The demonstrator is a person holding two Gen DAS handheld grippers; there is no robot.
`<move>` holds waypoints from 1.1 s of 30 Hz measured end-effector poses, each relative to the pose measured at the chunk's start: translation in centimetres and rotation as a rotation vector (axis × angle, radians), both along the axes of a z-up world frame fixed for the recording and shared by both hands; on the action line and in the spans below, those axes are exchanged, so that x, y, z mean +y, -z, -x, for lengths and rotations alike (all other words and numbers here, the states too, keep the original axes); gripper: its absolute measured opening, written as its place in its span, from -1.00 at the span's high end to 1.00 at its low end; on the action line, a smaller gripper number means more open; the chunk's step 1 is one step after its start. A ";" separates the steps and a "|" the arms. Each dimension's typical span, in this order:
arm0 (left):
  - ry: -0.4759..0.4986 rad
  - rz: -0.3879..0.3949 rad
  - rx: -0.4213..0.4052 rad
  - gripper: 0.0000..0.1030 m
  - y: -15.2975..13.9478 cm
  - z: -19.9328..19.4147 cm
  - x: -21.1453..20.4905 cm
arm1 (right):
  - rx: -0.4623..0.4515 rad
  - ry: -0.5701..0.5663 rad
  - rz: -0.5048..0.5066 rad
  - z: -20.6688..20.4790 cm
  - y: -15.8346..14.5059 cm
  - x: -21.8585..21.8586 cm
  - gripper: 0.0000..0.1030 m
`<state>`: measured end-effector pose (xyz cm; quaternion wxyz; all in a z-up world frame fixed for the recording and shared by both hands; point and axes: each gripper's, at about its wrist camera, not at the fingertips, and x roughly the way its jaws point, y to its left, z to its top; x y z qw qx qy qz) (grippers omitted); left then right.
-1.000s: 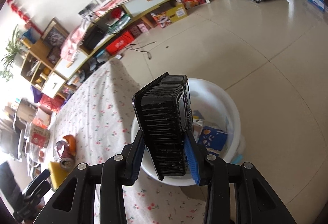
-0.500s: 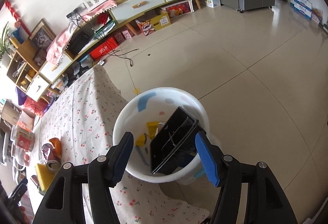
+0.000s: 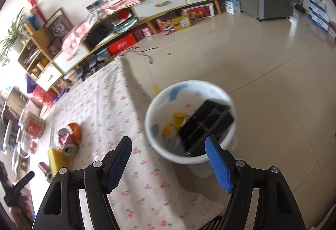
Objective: Collect trash
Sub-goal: 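Grasp the red cartoon-printed can with the left gripper, then grasp the yellow-green sponge with the right gripper while the left lifts the can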
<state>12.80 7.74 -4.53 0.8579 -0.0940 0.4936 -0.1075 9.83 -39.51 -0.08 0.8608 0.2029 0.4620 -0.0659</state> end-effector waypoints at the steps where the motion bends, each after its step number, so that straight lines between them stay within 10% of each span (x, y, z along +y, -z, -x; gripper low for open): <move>1: -0.013 0.007 0.015 -0.66 0.4 0.0 0.4 | -0.001 -0.016 0.005 -0.1 -0.1 0.7 -0.45; 13: -0.161 0.170 0.132 -0.66 3.1 -2.4 2.1 | 0.033 -0.193 0.057 -2.5 0.9 8.8 -0.46; 33: -0.153 0.142 0.121 -0.15 4.0 -2.4 2.7 | 0.075 -0.384 0.068 -3.8 2.7 17.0 -0.46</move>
